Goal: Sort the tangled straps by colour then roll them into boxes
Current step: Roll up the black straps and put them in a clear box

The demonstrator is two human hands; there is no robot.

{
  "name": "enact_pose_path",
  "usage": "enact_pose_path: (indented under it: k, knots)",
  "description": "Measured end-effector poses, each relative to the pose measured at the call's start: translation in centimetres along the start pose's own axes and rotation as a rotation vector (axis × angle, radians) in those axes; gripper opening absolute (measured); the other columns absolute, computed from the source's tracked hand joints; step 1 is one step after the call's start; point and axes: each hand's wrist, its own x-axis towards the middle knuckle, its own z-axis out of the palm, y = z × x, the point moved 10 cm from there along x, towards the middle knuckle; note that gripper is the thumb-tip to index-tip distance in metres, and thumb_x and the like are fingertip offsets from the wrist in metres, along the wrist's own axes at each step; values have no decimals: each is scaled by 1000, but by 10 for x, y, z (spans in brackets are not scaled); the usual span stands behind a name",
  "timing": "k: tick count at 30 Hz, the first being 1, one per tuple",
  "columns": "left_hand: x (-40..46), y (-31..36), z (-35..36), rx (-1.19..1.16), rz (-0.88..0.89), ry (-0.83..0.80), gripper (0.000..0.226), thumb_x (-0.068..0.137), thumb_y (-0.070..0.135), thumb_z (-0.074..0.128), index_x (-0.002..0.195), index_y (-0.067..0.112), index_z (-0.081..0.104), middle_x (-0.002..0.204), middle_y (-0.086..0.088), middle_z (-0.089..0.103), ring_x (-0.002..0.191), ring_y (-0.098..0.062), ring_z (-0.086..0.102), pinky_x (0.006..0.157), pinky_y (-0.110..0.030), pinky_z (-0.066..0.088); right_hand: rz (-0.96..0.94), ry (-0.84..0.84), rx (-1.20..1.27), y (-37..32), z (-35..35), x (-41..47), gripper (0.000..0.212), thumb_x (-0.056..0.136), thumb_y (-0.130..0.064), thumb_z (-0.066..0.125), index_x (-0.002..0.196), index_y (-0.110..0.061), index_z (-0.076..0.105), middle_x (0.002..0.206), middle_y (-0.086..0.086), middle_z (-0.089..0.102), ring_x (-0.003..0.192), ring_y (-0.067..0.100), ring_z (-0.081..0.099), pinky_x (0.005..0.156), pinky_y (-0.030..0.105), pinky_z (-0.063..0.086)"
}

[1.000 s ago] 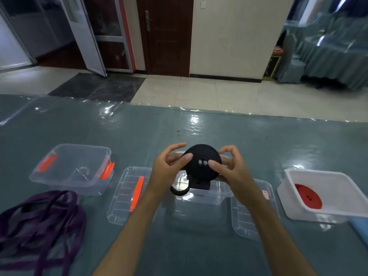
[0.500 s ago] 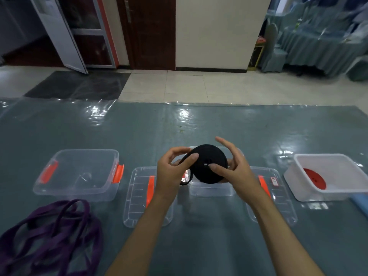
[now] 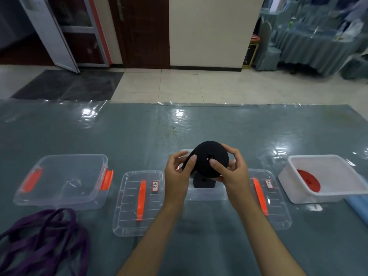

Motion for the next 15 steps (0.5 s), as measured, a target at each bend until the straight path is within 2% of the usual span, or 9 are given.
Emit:
enact_pose_path:
  k: [5, 10, 13, 15]
  knots:
    - [3, -28, 30, -67, -77, -25, 4, 97, 12, 71, 98, 12, 68, 108, -10, 75, 109, -31, 72, 94, -42, 60, 57, 52, 79, 19, -22, 26, 56, 83, -6, 83, 131, -18, 56, 118, 15, 73, 107, 34, 74, 81, 58, 62]
    - [17, -57, 53, -131, -268, -66, 16, 98, 17, 69, 113, 11, 67, 118, -19, 74, 114, -32, 72, 99, -43, 58, 120, 120, 126, 43, -40, 51, 53, 83, -3, 84, 124, -19, 55, 121, 18, 68, 109, 32, 73, 84, 56, 62]
    - [28, -76, 63, -96, -396, -118, 26, 99, 14, 68, 124, 11, 65, 116, -20, 75, 112, -32, 73, 99, -43, 58, 202, 166, 218, 63, -54, 66, 50, 85, 2, 79, 125, -15, 53, 117, 14, 70, 104, 27, 75, 83, 52, 63]
    - [40, -86, 60, -60, -419, -84, 26, 98, 10, 69, 124, 11, 66, 112, -19, 76, 109, -33, 74, 95, -42, 61, 255, 161, 215, 77, -60, 76, 45, 89, -4, 77, 126, -11, 53, 115, 12, 72, 103, 26, 75, 83, 49, 62]
